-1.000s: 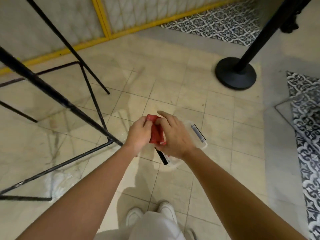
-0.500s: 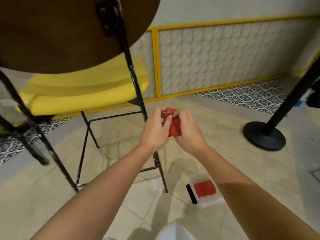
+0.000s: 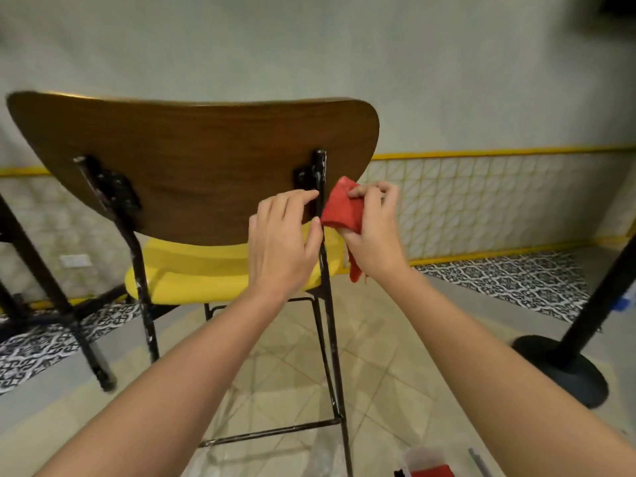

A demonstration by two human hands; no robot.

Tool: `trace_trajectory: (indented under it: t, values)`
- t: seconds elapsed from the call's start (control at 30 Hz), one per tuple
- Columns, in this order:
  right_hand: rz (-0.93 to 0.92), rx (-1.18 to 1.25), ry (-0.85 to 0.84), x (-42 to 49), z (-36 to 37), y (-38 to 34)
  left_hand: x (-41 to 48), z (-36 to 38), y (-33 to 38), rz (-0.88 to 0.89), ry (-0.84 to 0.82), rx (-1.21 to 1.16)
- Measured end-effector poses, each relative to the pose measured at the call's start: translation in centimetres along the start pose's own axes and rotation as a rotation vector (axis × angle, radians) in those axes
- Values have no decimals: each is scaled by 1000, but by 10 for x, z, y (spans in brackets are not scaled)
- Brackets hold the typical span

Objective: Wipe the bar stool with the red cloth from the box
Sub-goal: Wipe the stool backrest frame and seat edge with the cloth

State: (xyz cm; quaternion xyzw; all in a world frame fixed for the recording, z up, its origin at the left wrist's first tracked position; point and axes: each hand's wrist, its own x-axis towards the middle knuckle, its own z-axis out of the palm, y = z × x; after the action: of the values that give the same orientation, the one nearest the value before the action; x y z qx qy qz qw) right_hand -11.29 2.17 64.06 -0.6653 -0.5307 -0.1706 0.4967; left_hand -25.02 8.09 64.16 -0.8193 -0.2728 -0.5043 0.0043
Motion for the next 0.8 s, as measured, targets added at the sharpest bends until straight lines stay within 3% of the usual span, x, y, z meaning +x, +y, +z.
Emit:
trace_trajectory:
  t: [0.23, 0.3, 0.53, 0.8]
  values:
    - [1, 113, 275, 42, 22, -28, 34, -14, -34, 175, 41, 177]
    - [-10, 91, 260, 50, 27, -30, 39, -13, -39, 248, 34, 235]
    - [-37, 194, 227, 46, 49, -23, 40, -2, -43, 262, 26, 351]
    - [70, 221, 140, 39, 56, -17, 41, -4, -50, 255, 32, 543]
